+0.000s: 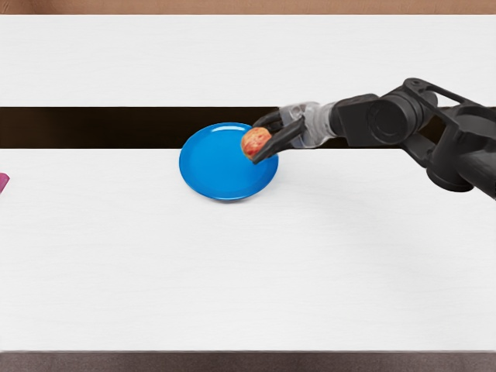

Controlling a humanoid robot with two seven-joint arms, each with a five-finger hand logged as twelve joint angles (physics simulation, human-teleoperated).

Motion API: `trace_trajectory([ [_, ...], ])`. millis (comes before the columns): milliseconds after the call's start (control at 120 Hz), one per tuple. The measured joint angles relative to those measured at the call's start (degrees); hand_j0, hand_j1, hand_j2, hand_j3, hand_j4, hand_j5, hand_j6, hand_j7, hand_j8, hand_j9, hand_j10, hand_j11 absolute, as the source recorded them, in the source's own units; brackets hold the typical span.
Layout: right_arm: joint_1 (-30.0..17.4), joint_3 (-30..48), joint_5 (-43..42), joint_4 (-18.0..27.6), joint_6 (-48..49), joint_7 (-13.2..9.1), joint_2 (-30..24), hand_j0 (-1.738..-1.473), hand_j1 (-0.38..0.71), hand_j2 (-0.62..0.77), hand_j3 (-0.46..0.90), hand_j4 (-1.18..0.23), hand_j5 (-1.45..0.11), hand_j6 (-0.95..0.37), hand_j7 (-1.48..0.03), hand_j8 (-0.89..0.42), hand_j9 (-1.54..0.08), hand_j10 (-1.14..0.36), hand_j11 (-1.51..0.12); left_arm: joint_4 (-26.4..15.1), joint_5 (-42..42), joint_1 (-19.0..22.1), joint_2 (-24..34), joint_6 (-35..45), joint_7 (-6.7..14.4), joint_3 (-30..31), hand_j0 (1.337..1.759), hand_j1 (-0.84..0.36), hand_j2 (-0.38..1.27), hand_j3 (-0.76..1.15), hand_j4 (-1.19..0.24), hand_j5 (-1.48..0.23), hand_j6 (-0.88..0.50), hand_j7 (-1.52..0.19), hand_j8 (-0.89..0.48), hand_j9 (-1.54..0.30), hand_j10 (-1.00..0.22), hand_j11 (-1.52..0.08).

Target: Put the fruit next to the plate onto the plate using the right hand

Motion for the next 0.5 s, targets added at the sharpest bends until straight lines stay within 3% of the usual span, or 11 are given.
trace_trajectory([
  [75,-0.03,0.03,-0.25,-0.61,-0.04,0.0,0.61,-1.652,0.23,0.52,0.0,-0.76,-1.14,-0.47,-1.11,-0.43,-1.15,-0.75,-1.14,0.0,0.0,0.0,0.0,0.0,0.0,0.01,1.658,0.34,0.0,0.0,-0.01,-0.01,-0.01,-0.01,-0.01,-0.01,-0.01,-0.01],
  [175,-0.13,-0.05,-3.5,-1.72,-1.45,0.0,1.73,-1.654,0.02,0.31,0.0,-0.49,-0.73,-0.31,-0.71,-0.29,-0.74,-0.48,-0.73,0.0,0.0,0.0,0.0,-0.01,0.01,0.01,1.658,0.34,0.0,0.0,-0.01,-0.01,-0.01,-0.01,-0.01,-0.01,-0.01,-0.01],
  [283,-0.2,0.83,-5.24,-2.01,-2.19,0.0,0.65,-1.656,-0.12,0.18,0.0,-0.3,-0.44,-0.2,-0.43,-0.18,-0.45,-0.3,-0.44,0.0,-0.01,0.0,0.0,0.0,0.02,0.03,1.658,0.34,0.0,0.0,-0.01,-0.01,-0.01,-0.01,-0.01,-0.01,-0.01,-0.01],
  [367,-1.8,7.72,-4.45,0.98,4.22,0.0,-4.82,-1.657,-0.18,0.12,0.0,-0.21,-0.3,-0.14,-0.3,-0.13,-0.31,-0.2,-0.3,0.0,-0.01,0.0,0.0,0.0,0.0,0.03,1.658,0.34,0.0,0.0,-0.01,-0.01,-0.01,-0.01,-0.01,-0.01,-0.01,-0.01],
  [500,-8.03,14.94,5.43,3.34,19.86,0.0,-21.0,-1.657,-0.25,0.06,0.0,-0.12,-0.17,-0.08,-0.17,-0.08,-0.17,-0.12,-0.17,0.0,-0.01,0.58,0.0,-0.03,0.02,0.09,1.658,0.34,0.0,0.0,-0.01,-0.01,-0.01,-0.01,-0.01,-0.01,-0.01,-0.01],
])
